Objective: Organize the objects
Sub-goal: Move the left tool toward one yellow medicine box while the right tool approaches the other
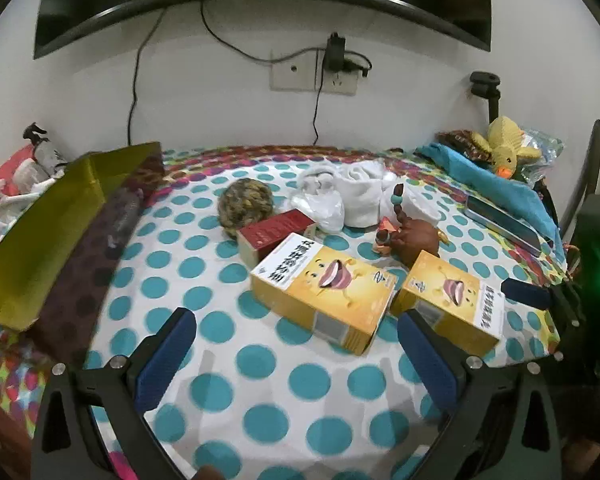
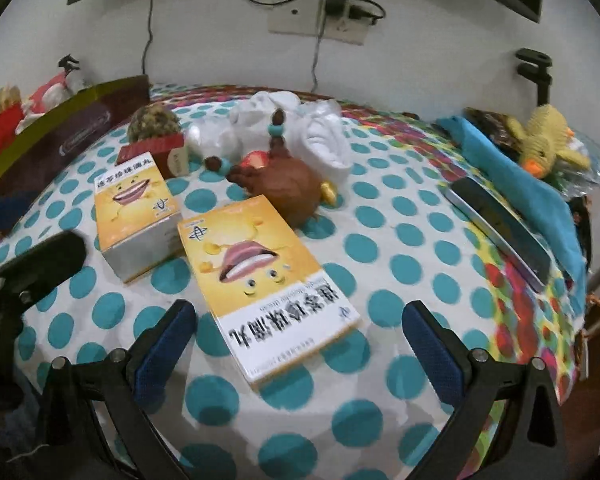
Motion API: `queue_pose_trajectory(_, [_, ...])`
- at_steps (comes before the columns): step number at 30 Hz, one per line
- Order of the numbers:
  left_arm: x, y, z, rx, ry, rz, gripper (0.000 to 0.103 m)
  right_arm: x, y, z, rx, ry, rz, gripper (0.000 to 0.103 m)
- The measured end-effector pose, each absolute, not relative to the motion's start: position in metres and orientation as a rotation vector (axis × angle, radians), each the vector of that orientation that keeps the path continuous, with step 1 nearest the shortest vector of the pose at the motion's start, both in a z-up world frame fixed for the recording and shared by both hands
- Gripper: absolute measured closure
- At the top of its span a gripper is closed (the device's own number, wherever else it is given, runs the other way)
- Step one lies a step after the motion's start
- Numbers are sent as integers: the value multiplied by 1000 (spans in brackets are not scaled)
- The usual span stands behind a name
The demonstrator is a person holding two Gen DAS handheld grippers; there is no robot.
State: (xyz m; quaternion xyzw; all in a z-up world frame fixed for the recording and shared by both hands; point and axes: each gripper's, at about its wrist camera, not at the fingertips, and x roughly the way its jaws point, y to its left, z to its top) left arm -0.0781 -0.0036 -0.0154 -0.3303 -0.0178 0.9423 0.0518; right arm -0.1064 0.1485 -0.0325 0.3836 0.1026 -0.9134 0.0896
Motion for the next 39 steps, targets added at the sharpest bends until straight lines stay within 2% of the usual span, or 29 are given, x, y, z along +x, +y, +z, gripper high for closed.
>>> queue_pose_trajectory(2, [-88,0,-18,-1030,-68,2850,0,-110,150,-34,1143,271,-2693,7])
queue_pose_trajectory(4, [-92,4,-20,-1030,-50,2837,0,-111,151,-34,1129,237,-2665,29])
queue_pose_trajectory(6, [-96,5,-22,-1032,-9,2821,0,-109,149,-32,1108,242,-2645,40])
queue_pose_trajectory(8, [-102,2,-23,-1042,-23,2804,0,-105,144,-31,1095,282,-2651,42])
queue_pose_trajectory(12, [-112,-2,-24,-1062,-38,2758,0,-102,152,-32,1114,200,-2622,46])
queue_pose_trajectory(19, [-123,5,-21,-1129,-10,2660,0,-88,172,-25,1123,140,-2650,46])
queue_pose_trajectory(28, [-136,31,-28,-1174,313,2619,1,-74,177,-17,1112,119,-2655,46])
queue_pose_trajectory(29, [-137,31,-30,-1190,337,2618,11,-74,176,-16,1108,119,-2655,46])
queue_pose_trajectory(30, [-137,29,-31,-1199,332,2606,28,-73,176,-16,1106,120,-2655,46])
queue_pose_trajectory(31, [-138,26,-32,-1208,296,2591,37,-73,176,-16,1103,119,-2657,46])
queue_pose_trajectory(33, [-137,22,-32,-1204,256,2608,74,-74,177,-15,1098,114,-2662,46])
queue_pose_trajectory(34, [-136,21,-32,-1208,243,2619,86,-75,177,-16,1101,110,-2662,46])
queue_pose_trajectory(35, [-135,22,-32,-1204,230,2623,103,-75,178,-16,1102,110,-2663,46])
queue_pose_trajectory(39, [-130,16,-27,-1157,147,2636,102,-75,178,-17,1101,102,-2665,46])
